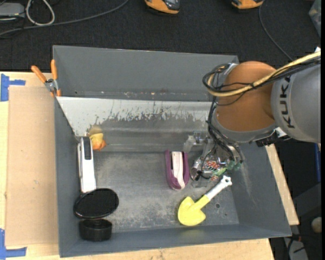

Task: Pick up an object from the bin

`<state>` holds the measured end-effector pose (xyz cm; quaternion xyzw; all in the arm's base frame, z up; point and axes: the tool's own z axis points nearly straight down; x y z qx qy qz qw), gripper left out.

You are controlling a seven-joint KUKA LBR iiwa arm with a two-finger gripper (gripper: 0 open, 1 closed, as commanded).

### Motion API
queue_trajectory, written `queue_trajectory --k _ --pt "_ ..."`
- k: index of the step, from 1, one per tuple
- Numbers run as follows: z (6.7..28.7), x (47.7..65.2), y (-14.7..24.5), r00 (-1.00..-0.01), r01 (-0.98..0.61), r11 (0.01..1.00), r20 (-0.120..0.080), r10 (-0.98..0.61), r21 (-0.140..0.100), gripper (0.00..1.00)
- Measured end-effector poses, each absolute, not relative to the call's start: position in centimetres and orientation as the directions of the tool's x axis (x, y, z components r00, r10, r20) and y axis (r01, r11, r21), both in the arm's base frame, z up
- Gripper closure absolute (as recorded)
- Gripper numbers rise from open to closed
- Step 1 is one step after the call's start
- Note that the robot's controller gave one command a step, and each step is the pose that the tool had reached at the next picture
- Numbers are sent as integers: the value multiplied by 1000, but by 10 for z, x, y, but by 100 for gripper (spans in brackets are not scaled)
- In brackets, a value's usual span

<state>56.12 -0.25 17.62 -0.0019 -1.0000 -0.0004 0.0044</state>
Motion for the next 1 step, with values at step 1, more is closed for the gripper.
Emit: queue_trajectory --k 1 --pt "181 563 -3 -1000 4 1000 2 4 1 0"
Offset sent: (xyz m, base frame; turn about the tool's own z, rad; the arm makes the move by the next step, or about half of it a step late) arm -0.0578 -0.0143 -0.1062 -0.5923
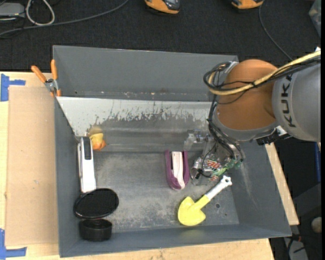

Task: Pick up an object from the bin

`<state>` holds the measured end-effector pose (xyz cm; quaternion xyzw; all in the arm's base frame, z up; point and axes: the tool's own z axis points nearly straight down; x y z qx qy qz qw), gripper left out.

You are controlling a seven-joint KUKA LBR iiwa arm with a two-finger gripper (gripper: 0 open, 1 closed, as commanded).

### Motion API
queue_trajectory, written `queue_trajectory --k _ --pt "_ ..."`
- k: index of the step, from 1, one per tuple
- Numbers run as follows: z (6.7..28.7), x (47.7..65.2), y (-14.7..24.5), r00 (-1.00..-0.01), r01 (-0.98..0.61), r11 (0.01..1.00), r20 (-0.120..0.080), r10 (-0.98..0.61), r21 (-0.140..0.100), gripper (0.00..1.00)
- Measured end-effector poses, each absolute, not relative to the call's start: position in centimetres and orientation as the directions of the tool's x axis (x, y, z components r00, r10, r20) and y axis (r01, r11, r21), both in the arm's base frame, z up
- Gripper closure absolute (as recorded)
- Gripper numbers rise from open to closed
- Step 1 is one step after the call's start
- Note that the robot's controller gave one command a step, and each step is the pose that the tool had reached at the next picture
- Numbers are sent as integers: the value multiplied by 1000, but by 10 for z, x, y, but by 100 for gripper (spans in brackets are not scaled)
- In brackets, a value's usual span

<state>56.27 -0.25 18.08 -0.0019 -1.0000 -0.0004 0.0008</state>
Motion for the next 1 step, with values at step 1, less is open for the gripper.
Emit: queue_trajectory --k 1 --pt "115 528 -11 -936 -353 936 -1 -353 1 0"
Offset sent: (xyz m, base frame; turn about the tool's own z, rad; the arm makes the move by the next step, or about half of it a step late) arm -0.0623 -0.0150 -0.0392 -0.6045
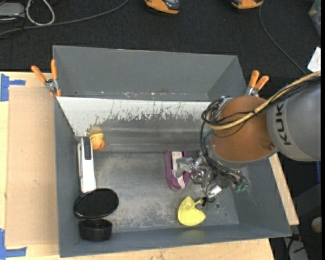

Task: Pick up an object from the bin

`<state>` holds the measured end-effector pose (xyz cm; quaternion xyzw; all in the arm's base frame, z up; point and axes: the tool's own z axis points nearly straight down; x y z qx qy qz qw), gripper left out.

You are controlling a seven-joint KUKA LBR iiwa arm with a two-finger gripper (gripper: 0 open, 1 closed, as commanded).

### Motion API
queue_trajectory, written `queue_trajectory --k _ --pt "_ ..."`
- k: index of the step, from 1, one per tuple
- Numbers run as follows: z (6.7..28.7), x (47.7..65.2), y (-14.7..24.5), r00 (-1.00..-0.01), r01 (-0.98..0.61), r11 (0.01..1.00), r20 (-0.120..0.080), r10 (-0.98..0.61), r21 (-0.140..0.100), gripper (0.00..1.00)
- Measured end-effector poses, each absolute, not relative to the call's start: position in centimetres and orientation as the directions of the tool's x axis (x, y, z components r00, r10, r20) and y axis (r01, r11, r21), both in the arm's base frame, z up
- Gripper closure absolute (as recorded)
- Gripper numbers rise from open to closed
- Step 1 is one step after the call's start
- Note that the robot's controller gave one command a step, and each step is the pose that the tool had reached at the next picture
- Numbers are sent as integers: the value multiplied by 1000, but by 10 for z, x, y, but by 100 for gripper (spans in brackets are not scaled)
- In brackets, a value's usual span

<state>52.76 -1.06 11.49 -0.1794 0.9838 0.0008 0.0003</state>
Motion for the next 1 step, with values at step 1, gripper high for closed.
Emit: queue_trajectory --k 1 --pt "105 509 -14 -847 -531 847 2 -531 3 0"
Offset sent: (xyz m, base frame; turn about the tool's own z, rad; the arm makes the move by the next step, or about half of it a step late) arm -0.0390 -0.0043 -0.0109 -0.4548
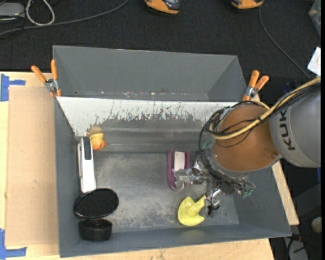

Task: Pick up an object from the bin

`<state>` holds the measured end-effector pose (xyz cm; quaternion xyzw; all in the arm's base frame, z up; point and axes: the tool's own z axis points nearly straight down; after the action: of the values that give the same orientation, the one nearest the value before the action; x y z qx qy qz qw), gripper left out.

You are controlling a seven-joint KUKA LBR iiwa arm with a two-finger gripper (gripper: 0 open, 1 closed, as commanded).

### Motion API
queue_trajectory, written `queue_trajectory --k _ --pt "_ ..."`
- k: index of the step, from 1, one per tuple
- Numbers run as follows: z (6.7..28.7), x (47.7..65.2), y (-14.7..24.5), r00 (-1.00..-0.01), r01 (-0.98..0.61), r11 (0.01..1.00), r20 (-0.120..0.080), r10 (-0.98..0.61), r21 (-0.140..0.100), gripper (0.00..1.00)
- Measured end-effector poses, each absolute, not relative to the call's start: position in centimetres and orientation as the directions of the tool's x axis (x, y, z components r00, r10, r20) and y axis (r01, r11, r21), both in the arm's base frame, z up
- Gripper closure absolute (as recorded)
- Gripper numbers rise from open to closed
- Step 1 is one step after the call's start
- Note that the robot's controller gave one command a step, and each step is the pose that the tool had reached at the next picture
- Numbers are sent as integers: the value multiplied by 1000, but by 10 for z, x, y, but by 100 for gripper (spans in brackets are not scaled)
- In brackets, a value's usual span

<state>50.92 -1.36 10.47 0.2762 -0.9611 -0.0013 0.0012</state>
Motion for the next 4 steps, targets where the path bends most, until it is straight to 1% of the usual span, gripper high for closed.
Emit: queue_trajectory --k 1,2,3,4 --pt "105 492 -14 -691 -722 691 6 -722 9 0" --pt "67 522 -61 -745 -667 745 1 -667 3 0" --pt "69 512 -40 -495 -869 495 -1 -869 12 100" --pt "69 512 -40 -495 -869 495 -1 -869 12 100"
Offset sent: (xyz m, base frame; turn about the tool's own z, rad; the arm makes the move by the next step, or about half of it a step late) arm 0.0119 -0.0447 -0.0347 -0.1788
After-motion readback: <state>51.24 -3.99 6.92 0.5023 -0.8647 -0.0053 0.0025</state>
